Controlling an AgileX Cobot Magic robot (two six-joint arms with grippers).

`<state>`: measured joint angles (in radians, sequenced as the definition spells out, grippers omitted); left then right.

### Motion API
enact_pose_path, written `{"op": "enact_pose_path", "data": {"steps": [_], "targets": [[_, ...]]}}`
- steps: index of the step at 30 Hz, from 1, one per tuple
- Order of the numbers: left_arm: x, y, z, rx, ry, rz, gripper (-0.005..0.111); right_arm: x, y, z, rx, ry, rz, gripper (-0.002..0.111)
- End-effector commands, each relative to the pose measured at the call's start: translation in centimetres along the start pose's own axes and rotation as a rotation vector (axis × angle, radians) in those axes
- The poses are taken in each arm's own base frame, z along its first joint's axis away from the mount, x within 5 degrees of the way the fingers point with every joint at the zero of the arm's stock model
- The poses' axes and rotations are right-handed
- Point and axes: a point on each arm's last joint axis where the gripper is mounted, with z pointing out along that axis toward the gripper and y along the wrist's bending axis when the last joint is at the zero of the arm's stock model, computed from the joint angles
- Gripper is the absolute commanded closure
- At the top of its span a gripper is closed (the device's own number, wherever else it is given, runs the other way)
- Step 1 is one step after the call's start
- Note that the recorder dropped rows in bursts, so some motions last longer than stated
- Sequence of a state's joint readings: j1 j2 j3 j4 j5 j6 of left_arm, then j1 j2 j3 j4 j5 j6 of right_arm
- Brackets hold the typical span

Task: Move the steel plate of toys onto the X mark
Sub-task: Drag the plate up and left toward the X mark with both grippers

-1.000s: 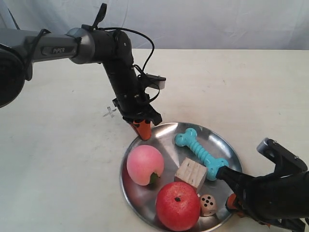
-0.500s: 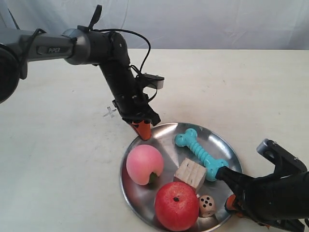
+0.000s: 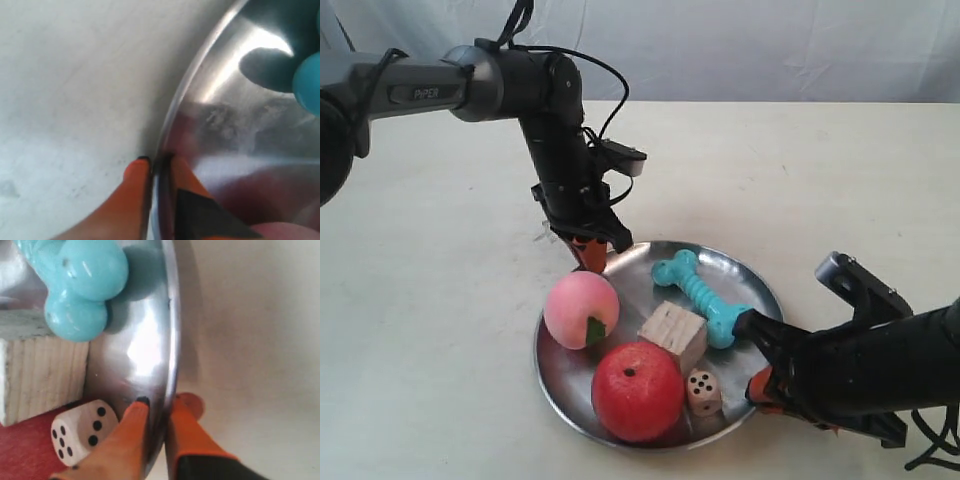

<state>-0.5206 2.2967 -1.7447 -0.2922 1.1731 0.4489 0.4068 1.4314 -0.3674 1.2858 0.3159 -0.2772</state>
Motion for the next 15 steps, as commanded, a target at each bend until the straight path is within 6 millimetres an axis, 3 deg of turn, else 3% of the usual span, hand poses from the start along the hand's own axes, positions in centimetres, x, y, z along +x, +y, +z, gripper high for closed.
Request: {"op": "enact_pose_path", "data": {"steps": [1,5,9,15], "targets": [[-0.2,-2.8,-2.7,0.057,-0.039,-0.047,0.107,-0.8,1.9,-0.5,-0.06,-0.016,-0.078,0.109],[0.0,-2.9,-4.0,0.011,-0.052,-0.026,0.107,-1.7,2.9,-0.2,-0.056,-0.036,-0.126,0.109],[0.3,-2.4,-4.6,-0.07,-0.036,-0.023,0.107,-3.8,5.3,1.0,-0.061,-0.045,-0.202,0.109],[1.7,1.6,-5.7,-0.193,-0.008,-0.08,0.107,-8.2,10.6,5.2,-0.104,-0.025,-0.352,0.109]]}}
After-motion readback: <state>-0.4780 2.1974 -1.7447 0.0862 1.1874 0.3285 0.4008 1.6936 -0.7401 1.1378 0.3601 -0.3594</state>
